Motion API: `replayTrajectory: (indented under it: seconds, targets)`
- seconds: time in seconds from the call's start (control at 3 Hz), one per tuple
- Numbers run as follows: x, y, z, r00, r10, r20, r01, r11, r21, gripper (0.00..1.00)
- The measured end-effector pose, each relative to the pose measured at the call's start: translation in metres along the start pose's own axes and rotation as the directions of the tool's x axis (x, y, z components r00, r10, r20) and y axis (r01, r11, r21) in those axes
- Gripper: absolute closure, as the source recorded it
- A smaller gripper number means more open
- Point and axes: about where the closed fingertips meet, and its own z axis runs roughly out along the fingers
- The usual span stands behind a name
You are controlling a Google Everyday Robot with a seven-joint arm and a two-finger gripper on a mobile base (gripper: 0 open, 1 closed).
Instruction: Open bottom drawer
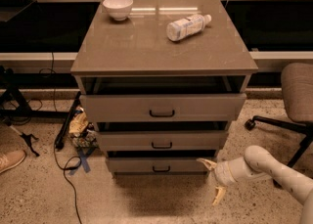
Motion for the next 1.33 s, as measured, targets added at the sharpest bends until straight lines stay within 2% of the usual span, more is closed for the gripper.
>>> replayTrajectory:
  seconds: [0.33,0.67,1.0,1.33]
  targets:
    - [0.022,-0.002,0.021,0.999,-0.025,-0.039,0.026,0.9996,0.014,0.00]
    - [0.062,-0.011,0.051,0.990,-0.087,-0.108,0.094,0.9939,0.058,0.00]
    - [0.097,-0.028,0.081,0.966,-0.163,-0.200,0.191,0.9731,0.130,0.00]
    - [0.097,-0.028,0.081,0.966,-0.163,-0.200,0.191,0.9730,0.130,0.00]
